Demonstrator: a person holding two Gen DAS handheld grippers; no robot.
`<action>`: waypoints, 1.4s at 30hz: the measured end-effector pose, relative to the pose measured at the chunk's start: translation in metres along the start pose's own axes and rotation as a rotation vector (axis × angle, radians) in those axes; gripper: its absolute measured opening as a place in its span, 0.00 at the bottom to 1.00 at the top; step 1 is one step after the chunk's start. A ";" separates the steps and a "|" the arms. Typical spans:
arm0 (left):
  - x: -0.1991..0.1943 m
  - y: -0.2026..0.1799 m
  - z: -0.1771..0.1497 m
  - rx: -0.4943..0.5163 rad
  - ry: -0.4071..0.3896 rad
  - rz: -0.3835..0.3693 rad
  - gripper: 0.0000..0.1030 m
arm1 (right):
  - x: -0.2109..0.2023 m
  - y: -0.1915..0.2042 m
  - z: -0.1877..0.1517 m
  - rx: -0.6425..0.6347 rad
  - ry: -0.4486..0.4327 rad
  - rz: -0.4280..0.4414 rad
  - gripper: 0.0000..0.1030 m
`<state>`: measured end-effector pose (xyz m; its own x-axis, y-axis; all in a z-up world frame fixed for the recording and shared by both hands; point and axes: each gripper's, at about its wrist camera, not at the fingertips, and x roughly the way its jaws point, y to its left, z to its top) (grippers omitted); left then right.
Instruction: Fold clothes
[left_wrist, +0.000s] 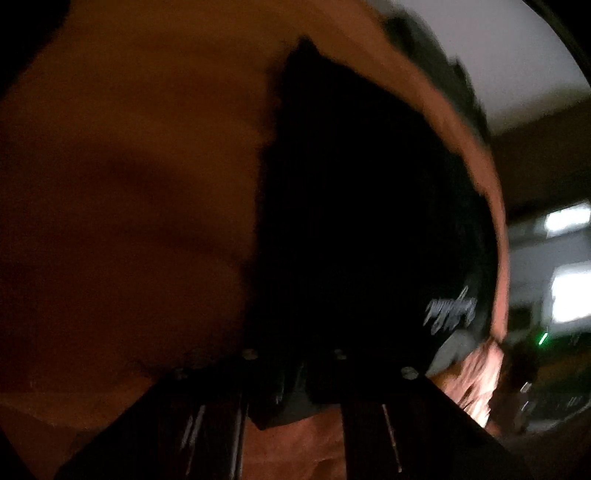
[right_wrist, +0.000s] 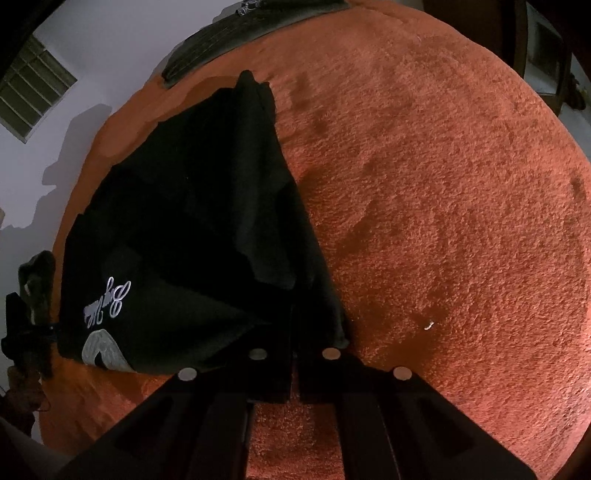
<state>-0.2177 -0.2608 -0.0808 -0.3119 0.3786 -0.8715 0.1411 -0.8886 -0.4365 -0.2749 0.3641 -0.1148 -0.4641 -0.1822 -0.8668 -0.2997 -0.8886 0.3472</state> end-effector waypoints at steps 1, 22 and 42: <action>-0.007 0.002 -0.003 -0.008 -0.053 0.036 0.05 | 0.000 0.000 0.000 0.000 -0.002 0.001 0.00; -0.015 0.032 0.017 -0.104 -0.008 -0.061 0.06 | 0.001 -0.001 0.000 0.012 0.003 0.012 0.00; -0.002 -0.002 -0.032 -0.090 0.077 -0.028 0.07 | 0.005 -0.002 0.002 0.022 0.008 0.024 0.00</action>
<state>-0.1876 -0.2516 -0.0851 -0.2442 0.4245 -0.8719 0.2178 -0.8521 -0.4759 -0.2786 0.3655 -0.1189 -0.4646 -0.2066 -0.8611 -0.3073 -0.8744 0.3755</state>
